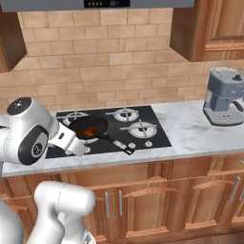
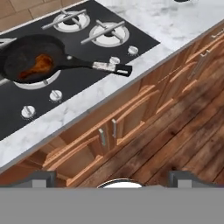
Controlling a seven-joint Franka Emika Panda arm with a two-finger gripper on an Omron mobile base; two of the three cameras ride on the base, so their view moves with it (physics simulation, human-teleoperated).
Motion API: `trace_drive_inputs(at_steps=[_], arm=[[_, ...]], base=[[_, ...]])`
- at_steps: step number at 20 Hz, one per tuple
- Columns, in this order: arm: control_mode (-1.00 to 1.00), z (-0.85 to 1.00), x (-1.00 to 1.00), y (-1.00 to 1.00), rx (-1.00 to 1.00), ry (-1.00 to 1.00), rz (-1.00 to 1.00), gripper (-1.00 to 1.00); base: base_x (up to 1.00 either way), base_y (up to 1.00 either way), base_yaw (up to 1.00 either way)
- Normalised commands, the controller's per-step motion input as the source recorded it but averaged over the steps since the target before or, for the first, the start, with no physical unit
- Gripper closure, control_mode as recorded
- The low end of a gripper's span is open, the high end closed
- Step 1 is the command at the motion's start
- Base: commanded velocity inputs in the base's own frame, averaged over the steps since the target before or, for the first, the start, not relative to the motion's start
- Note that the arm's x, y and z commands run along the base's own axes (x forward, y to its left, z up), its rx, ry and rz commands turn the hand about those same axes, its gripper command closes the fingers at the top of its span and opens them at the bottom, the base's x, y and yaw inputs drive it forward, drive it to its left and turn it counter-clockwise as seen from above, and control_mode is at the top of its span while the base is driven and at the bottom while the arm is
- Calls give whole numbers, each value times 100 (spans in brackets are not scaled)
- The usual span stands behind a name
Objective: Take the chicken drumsticks from the pan and place one on each plate on the dining counter.
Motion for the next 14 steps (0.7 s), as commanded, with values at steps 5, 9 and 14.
trace_drive_inputs(at_steps=[5,9,14], arm=[[100,0,0,0,0,0,0,-100],[100,0,0,0,0,0,0,-100],[100,0,0,0,0,0,0,-100]], base=[[46,-34,41],[32,-15,41],[39,-16,40]])
